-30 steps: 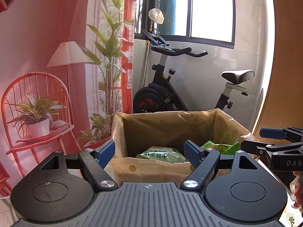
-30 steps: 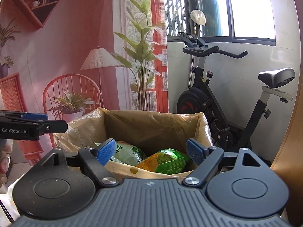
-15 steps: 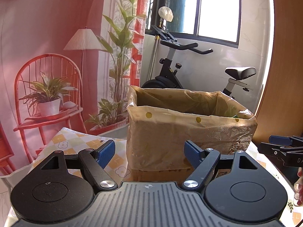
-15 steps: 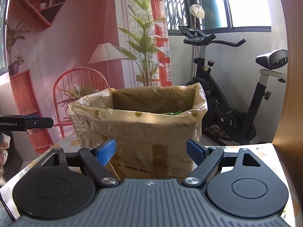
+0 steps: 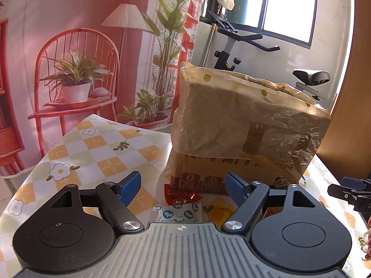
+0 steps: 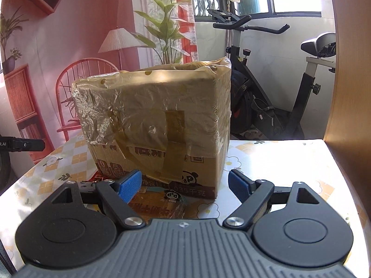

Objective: Organize snacks
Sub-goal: 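Lower both tools to the remaining small snacks in front of the box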

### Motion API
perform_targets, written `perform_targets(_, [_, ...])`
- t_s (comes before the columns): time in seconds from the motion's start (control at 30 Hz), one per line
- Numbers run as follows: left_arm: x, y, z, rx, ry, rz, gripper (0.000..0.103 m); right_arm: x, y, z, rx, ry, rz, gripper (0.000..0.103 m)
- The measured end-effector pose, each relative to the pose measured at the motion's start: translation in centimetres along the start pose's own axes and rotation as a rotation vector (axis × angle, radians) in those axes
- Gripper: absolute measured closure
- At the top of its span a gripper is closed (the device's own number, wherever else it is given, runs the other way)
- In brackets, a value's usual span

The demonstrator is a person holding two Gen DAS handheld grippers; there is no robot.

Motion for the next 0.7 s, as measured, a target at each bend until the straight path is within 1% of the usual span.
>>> perform_targets(0.13, [-0.8,1.1,0.0,-0.023,-0.016,-0.012,0.022,0.8,1.5,-0.1,-0.019,0.005,0.049,0.019])
perform_targets(0.3, [-0.6,2.1,0.2,-0.042,-0.015,-0.017,0.022,1.9,3.5,-0.1,-0.064,0.022,0.059,0.019])
perform_targets(0.47, [-0.6,3.3,0.9,-0.069,-0.009,-0.020,0.022,2.6,5.4,0.1,-0.107,0.044,0.054,0.020])
perform_targets(0.6, [-0.8,4.2,1.3,-0.085,-0.007,-0.029,0.022,2.9,7.0,0.6,-0.152,0.070,0.025,0.020])
perform_targets(0.7, [-1.1,4.9,1.5,-0.100,-0.012,-0.037,0.022,3.5,8.5,0.9,-0.201,0.096,0.008,0.024])
Point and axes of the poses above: each gripper's, at about its wrist camera, not at the fingertips, and z roughly the way its jaws point, x to its right, y to its underside, the point moved 8 cm from there along z, roughly the way its jaws point, and after that the axes turned 7 degrees about x, right-handed, at the moved point
